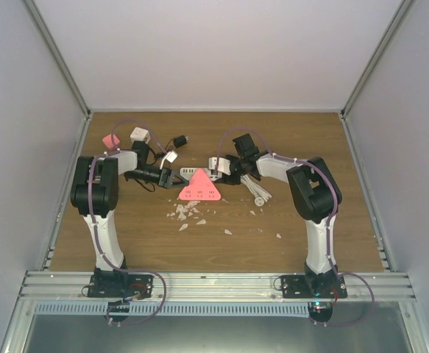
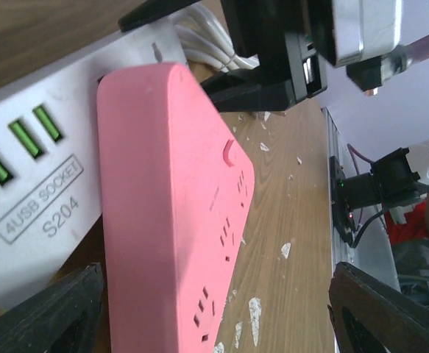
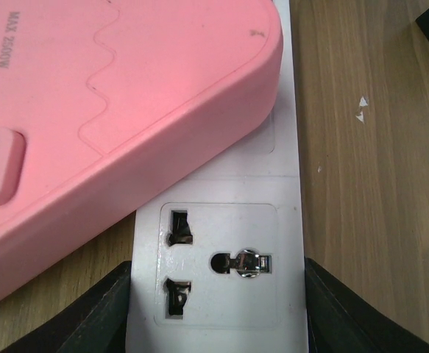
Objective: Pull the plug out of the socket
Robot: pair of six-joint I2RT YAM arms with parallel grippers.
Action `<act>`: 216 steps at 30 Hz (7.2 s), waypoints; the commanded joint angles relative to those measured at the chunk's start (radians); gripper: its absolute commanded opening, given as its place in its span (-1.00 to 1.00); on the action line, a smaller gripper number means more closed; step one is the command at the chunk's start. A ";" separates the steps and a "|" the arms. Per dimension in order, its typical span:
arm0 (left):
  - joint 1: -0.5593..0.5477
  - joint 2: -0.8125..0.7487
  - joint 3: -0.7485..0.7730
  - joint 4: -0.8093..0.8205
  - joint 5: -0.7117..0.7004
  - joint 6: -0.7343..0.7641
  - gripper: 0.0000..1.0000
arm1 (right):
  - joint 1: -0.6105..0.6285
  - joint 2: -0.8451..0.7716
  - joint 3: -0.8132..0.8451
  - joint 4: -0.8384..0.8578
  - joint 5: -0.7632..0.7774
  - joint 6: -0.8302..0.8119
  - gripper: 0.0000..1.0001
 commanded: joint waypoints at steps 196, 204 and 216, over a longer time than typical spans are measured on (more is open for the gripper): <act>0.000 -0.165 0.049 0.126 -0.211 0.022 -0.71 | -0.356 -0.012 -0.013 -0.368 0.033 -0.008 -0.07; 0.031 -0.338 0.004 0.044 -0.437 0.222 -0.70 | -0.356 -0.035 0.001 -0.373 0.003 0.005 0.55; 0.048 -0.690 -0.197 0.088 -0.774 0.497 -0.67 | -0.357 -0.075 0.076 -0.378 -0.057 0.048 0.99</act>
